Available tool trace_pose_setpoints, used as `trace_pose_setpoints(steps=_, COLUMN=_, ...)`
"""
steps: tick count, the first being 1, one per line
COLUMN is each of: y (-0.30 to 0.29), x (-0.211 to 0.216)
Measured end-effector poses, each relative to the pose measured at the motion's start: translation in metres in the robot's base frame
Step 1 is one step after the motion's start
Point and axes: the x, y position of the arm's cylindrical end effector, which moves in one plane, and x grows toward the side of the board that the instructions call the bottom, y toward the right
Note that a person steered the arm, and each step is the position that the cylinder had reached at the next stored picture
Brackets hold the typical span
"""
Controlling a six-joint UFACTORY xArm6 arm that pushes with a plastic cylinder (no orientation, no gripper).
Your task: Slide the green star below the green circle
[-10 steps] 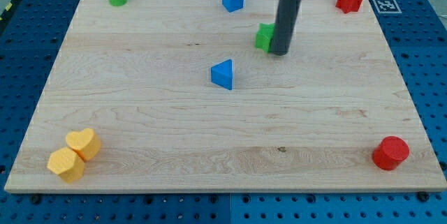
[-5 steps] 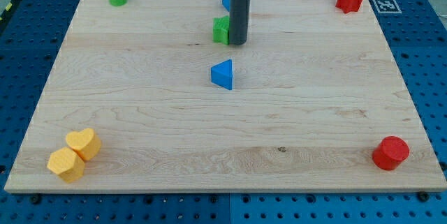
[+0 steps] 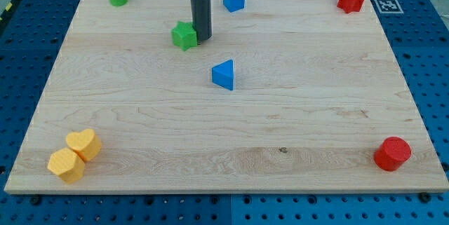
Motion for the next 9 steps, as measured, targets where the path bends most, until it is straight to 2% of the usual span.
trace_pose_setpoints(steps=2, y=-0.011, x=0.037)
trace_pose_setpoints(steps=3, y=-0.070, x=0.025)
trace_pose_setpoints(steps=4, y=-0.088, x=-0.016)
trace_pose_setpoints(steps=6, y=-0.006, x=0.007)
trace_pose_setpoints(steps=7, y=-0.031, x=-0.024)
trace_pose_setpoints(steps=8, y=-0.077, x=-0.035)
trace_pose_setpoints(steps=9, y=-0.093, x=-0.033)
